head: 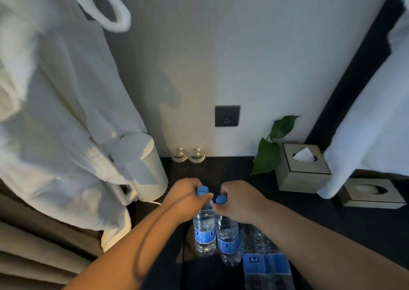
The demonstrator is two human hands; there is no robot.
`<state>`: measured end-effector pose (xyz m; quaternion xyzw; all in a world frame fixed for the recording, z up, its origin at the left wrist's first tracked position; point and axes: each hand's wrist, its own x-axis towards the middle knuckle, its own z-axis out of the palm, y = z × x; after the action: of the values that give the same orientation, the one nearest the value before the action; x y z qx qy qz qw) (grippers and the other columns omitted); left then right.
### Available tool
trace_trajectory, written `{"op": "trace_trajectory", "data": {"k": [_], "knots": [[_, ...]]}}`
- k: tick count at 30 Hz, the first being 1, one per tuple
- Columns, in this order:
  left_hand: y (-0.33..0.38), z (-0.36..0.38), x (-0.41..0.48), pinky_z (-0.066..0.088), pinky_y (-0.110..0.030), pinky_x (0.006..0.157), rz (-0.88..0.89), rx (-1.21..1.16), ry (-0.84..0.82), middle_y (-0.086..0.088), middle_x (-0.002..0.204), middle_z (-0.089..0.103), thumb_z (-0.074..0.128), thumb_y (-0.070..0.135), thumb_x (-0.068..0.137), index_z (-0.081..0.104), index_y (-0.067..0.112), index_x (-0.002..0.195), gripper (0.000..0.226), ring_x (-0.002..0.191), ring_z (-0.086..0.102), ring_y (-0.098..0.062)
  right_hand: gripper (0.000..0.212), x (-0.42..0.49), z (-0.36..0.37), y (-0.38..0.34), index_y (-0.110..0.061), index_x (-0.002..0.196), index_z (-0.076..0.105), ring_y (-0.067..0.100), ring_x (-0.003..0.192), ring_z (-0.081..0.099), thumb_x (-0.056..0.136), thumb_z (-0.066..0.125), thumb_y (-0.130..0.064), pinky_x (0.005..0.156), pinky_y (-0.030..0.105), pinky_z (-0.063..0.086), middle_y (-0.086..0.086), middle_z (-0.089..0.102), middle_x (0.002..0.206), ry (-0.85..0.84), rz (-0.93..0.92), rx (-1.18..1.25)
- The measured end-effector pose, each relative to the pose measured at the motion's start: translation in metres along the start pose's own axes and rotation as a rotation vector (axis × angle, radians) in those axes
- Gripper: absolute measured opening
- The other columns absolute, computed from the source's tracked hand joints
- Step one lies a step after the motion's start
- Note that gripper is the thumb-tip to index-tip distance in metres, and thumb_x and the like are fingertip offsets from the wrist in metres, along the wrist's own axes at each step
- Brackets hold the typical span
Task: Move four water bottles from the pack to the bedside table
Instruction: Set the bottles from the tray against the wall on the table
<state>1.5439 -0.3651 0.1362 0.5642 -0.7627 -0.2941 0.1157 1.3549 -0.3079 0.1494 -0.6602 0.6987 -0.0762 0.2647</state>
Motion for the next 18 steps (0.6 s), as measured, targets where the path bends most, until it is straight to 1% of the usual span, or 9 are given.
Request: {"op": "trace_trajectory", "data": {"k": [3, 6, 9, 12, 14, 18], "knots": [[0.011, -0.013, 0.01, 0.042, -0.025, 0.052, 0.022, 0.025, 0.1, 0.008, 0.067, 0.064, 0.073, 0.056, 0.073, 0.063, 0.027, 0.073, 0.03, 0.061, 0.059, -0.004, 0.029, 0.005, -0.02, -0.002, -0.03, 0.077, 0.053, 0.009, 0.068, 0.059, 0.075, 0.072, -0.052, 0.052, 0.03, 0.038, -0.007, 0.061, 0.08, 0.062, -0.032, 0.01], [0.023, -0.025, 0.026, 0.039, -0.025, 0.05, 0.069, 0.037, 0.176, 0.007, 0.065, 0.062, 0.078, 0.05, 0.075, 0.062, 0.026, 0.071, 0.029, 0.06, 0.058, -0.006, 0.026, 0.018, -0.045, -0.004, -0.029, 0.081, 0.056, 0.01, 0.07, 0.061, 0.076, 0.074, -0.047, 0.053, 0.03, 0.042, -0.006, 0.063, 0.08, 0.14, -0.02, 0.058], [0.036, -0.033, 0.049, 0.039, -0.025, 0.052, 0.089, 0.039, 0.221, 0.007, 0.074, 0.061, 0.08, 0.047, 0.076, 0.063, 0.027, 0.076, 0.026, 0.065, 0.058, -0.007, 0.021, 0.035, -0.065, -0.004, -0.03, 0.085, 0.059, 0.012, 0.069, 0.064, 0.08, 0.074, -0.042, 0.053, 0.03, 0.047, -0.006, 0.064, 0.081, 0.226, 0.0, 0.11], [0.046, -0.04, 0.077, 0.04, -0.026, 0.056, 0.102, 0.099, 0.229, 0.007, 0.083, 0.058, 0.08, 0.046, 0.077, 0.065, 0.025, 0.085, 0.027, 0.073, 0.057, -0.011, 0.019, 0.055, -0.08, -0.001, -0.029, 0.086, 0.059, 0.013, 0.069, 0.065, 0.082, 0.075, -0.037, 0.055, 0.032, 0.052, -0.005, 0.065, 0.08, 0.299, 0.003, 0.128], [0.051, -0.041, 0.097, 0.04, -0.027, 0.056, 0.108, 0.123, 0.218, 0.005, 0.083, 0.058, 0.08, 0.044, 0.078, 0.066, 0.022, 0.086, 0.027, 0.073, 0.057, -0.014, 0.021, 0.071, -0.087, 0.003, -0.026, 0.089, 0.06, 0.015, 0.071, 0.065, 0.083, 0.077, -0.036, 0.058, 0.035, 0.055, -0.004, 0.065, 0.082, 0.33, 0.007, 0.119], [0.057, -0.033, 0.131, 0.039, -0.027, 0.056, 0.102, 0.148, 0.207, 0.002, 0.081, 0.059, 0.077, 0.042, 0.081, 0.064, 0.019, 0.086, 0.026, 0.071, 0.056, -0.013, 0.022, 0.1, -0.094, 0.014, -0.022, 0.095, 0.062, 0.018, 0.074, 0.065, 0.084, 0.079, -0.032, 0.064, 0.038, 0.059, -0.001, 0.065, 0.084, 0.343, 0.018, 0.129]]}}
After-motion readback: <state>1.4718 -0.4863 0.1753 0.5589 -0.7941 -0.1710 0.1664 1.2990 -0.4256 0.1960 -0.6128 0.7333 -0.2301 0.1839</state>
